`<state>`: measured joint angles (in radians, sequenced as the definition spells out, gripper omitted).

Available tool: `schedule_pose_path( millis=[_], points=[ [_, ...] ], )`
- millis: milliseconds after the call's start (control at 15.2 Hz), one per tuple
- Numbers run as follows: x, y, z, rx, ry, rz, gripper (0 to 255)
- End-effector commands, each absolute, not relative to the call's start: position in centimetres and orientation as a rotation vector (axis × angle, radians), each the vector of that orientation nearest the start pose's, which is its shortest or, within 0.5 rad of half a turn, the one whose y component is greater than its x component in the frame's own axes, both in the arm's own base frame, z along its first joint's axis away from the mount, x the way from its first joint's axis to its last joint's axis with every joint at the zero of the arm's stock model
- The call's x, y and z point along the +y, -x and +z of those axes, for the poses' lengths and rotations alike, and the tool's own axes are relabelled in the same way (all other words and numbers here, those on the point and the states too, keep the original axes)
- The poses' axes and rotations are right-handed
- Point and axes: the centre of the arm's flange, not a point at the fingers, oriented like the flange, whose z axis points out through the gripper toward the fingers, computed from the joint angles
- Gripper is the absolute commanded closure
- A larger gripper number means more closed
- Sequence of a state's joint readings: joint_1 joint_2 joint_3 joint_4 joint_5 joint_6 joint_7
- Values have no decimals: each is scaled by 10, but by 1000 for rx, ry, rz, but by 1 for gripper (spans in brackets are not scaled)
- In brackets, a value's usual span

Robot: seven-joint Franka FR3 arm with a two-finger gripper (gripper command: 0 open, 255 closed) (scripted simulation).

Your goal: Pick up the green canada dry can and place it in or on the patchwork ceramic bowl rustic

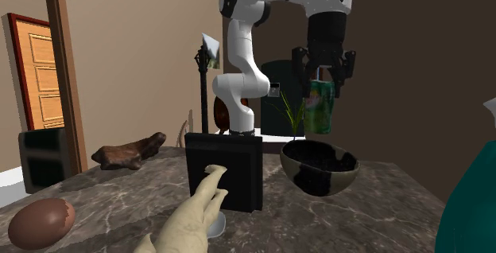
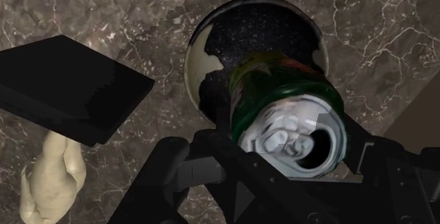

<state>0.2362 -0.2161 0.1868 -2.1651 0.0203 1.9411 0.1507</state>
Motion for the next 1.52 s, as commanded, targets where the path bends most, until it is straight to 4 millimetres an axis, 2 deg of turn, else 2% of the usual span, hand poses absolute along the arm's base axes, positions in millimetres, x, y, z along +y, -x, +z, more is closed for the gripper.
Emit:
schedule_pose_path(
  millis=[0,396,858,924,1254,1452],
  points=[
    [205,-442,474,-411,3138,6,255],
    [205,-442,442,-411,3138,6,255],
    [205,-442,442,-411,3138,6,255],
    [205,-442,442,-411,3138,6,0],
    [205,-442,442,-411,3138,6,0],
    [205,-442,481,-411,3138,6,0]
  ],
)
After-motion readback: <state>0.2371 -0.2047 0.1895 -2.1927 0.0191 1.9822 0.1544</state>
